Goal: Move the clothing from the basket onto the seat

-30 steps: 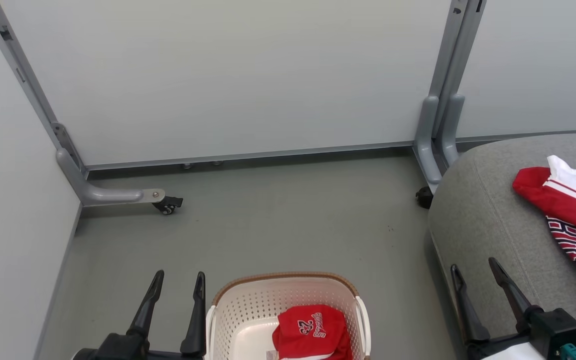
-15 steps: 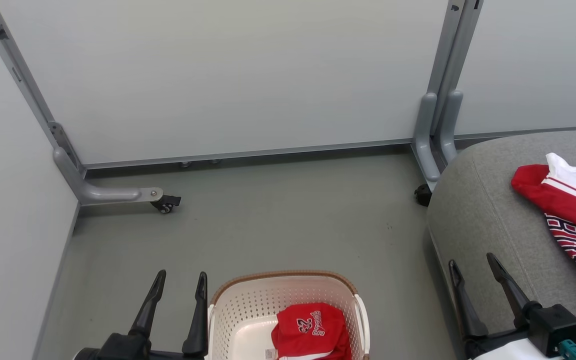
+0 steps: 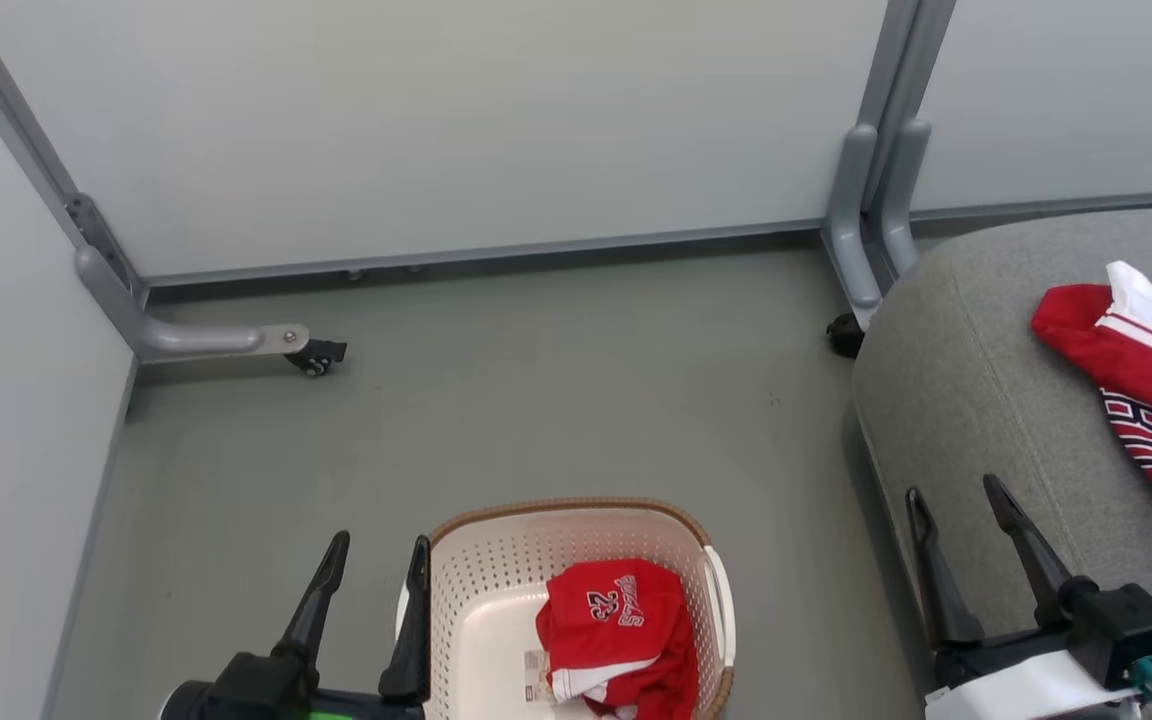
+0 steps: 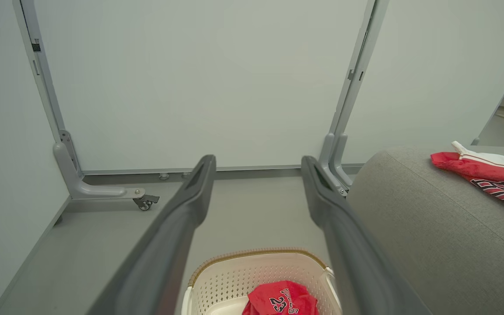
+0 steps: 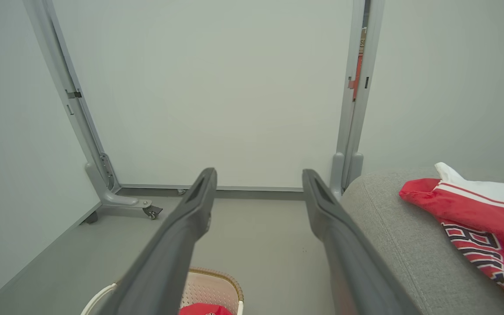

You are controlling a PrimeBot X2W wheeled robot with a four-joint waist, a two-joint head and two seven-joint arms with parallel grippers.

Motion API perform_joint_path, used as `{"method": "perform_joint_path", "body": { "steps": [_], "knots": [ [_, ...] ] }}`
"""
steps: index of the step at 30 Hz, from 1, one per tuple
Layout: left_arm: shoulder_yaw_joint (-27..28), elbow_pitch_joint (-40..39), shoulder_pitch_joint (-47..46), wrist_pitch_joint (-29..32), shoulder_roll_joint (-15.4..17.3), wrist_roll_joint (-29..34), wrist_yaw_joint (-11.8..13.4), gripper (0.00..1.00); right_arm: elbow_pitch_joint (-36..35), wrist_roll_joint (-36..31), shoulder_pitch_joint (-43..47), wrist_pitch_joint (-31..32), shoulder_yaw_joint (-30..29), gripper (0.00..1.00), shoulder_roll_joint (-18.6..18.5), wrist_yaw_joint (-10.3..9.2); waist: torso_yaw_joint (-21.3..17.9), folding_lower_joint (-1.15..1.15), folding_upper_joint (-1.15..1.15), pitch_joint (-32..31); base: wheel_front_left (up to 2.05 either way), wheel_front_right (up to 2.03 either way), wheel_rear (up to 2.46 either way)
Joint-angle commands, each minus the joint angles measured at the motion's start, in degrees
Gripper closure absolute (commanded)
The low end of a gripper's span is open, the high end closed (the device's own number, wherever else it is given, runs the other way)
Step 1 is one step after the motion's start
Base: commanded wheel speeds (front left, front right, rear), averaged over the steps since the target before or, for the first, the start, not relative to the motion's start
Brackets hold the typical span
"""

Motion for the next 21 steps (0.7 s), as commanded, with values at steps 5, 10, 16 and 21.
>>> {"method": "perform_joint_path", "body": {
  "steps": [5,10,16,21],
  "knots": [
    [-2.02,1.14,-6.96,0.06,0.04,0.27,-1.06,0.0,-1.57,0.4,-5.83,-0.12,-0.8,0.0,-0.05,-0.06,-1.02,0.0,0.0,12.16,0.0,0.0,0.0],
    [-5.47,7.58,-14.23,0.05,0.05,-0.83,-1.9,0.0,-2.76,-0.26,-12.31,-0.13,-0.96,0.0,-0.7,-0.06,-2.3,0.0,0.0,21.62,0.0,0.0,0.0],
    [-17.16,21.17,-26.11,0.02,2.34,-3.34,-1.96,0.0,-4.59,-0.5,-17.29,-0.12,-2.05,0.0,-1.16,-0.06,-3.52,0.0,0.0,29.93,0.0,0.0,0.0],
    [-26.53,32.03,-36.86,0.04,4.18,-4.74,-1.96,0.0,-5.67,-1.19,-20.51,-0.13,-1.28,0.0,-1.55,-0.06,-4.89,0.0,0.0,36.18,0.0,0.0,0.0]
  ]
}}
